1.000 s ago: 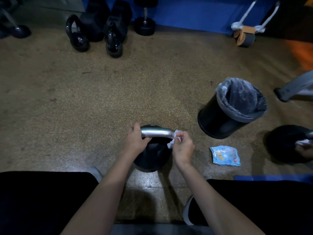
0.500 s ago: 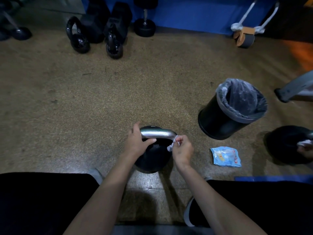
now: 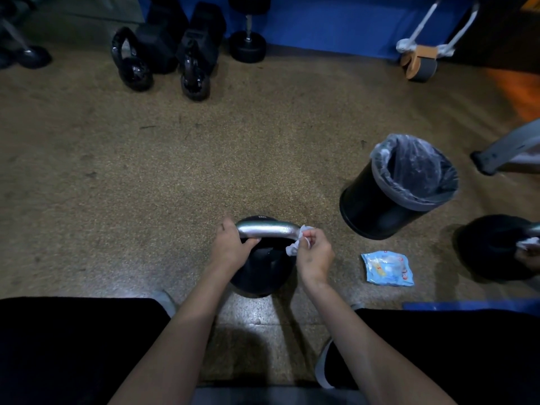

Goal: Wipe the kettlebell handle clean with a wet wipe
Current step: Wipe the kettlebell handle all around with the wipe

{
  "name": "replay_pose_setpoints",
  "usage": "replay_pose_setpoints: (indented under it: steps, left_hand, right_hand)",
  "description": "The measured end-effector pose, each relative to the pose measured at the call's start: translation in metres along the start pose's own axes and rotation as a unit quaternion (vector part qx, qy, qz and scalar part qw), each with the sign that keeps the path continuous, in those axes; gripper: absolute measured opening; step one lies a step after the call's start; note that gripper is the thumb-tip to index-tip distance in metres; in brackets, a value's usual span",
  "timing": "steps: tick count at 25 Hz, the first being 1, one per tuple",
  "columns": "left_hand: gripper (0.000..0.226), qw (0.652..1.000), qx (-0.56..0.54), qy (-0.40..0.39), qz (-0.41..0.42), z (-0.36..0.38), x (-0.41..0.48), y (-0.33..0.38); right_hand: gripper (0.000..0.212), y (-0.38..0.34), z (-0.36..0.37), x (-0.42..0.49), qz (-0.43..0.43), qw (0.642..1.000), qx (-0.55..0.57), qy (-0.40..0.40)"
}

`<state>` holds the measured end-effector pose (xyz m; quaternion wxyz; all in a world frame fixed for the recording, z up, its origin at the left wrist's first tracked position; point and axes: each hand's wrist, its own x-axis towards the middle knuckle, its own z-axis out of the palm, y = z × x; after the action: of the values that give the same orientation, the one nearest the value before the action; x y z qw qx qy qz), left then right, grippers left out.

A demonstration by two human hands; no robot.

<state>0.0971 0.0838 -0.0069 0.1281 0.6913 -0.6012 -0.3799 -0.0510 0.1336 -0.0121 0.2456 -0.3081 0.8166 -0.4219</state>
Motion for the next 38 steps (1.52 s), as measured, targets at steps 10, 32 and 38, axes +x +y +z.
replay_pose_setpoints:
  steps: [10, 32, 38]
  left_hand:
    - [0.064, 1.0, 0.004, 0.0, 0.014, -0.001, 0.0, -0.002]
    - [0.048, 1.0, 0.019, -0.005, 0.007, 0.0, 0.002, -0.005]
    - [0.042, 1.0, 0.014, 0.0, 0.018, 0.0, 0.003, -0.006]
  right_hand:
    - [0.023, -0.005, -0.003, 0.006, -0.042, 0.997, -0.062, -0.018]
    - [0.022, -0.031, -0.02, 0.046, -0.114, 0.951, -0.223, -0.183]
    - [0.018, -0.039, -0.021, 0.06, -0.073, 0.94, -0.228, -0.243]
